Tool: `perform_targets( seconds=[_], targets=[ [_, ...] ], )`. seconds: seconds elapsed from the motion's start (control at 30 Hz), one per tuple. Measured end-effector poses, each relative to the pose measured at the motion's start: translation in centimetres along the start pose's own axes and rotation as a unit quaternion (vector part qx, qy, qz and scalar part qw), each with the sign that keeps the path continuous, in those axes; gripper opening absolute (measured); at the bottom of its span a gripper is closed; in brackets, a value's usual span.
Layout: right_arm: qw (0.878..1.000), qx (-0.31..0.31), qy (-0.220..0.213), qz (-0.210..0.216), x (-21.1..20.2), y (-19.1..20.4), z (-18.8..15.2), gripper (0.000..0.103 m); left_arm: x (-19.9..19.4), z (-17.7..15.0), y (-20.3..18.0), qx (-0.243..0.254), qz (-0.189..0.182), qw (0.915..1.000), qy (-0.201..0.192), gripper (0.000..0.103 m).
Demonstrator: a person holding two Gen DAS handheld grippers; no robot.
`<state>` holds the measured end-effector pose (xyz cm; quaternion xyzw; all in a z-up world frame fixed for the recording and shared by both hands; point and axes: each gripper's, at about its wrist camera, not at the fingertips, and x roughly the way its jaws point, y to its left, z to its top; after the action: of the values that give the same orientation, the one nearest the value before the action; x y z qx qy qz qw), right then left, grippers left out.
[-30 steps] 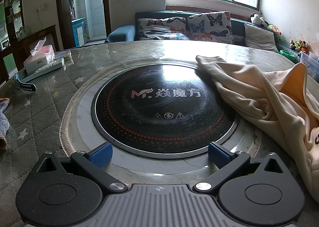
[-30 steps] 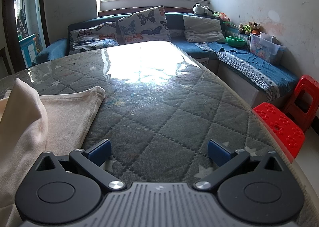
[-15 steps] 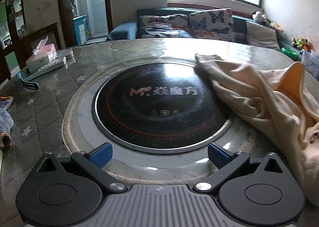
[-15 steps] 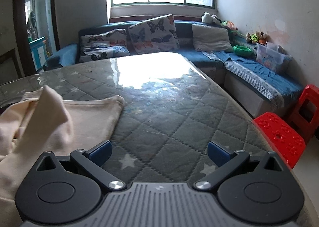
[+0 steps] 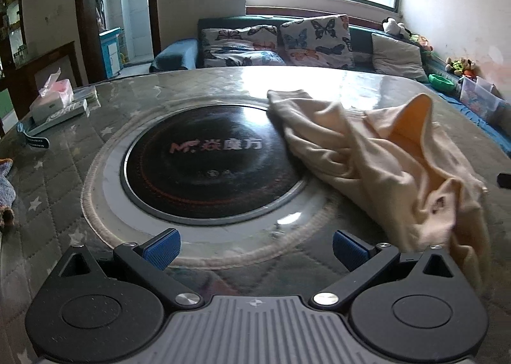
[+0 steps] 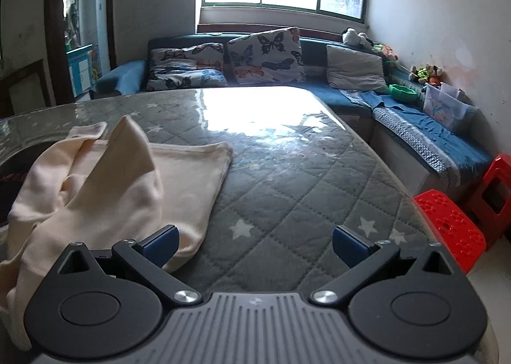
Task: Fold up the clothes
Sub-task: 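Move both grippers toward the crumpled cream sweatshirt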
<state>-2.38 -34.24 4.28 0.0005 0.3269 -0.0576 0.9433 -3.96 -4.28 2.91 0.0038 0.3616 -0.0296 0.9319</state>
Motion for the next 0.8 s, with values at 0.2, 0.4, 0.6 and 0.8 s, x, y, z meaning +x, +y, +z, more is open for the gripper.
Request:
perform_targets(
  seconds=[0.2, 0.4, 0.6, 0.8],
  targets=[
    [1.0, -0.002, 0.007, 0.012, -1.6, 1.0, -1.6, 0.103, -0.9, -0.1, -1.3, -0.001, 0.005, 1.0, 0.007, 0.103],
    [1.0, -0.001, 0.01, 0.03, -3.2, 2.3, -3.0, 0.103, -1.6, -0.4, -1.8, -0.012, 0.011, 0.9997, 0.017, 0.103],
    [0.999, -0.002, 0.012, 0.046, -4.5, 3.3, -4.1, 0.103, -2.2, -1.1, -2.2, -0.014, 0.012, 0.9995, 0.026, 0.103],
    [0.999, -0.005, 0.01, 0.05, -5.5, 3.7, -4.7, 0.103, -2.7, -1.6, -2.9, -0.009, 0.016, 0.9993, 0.031, 0.103]
  ],
)
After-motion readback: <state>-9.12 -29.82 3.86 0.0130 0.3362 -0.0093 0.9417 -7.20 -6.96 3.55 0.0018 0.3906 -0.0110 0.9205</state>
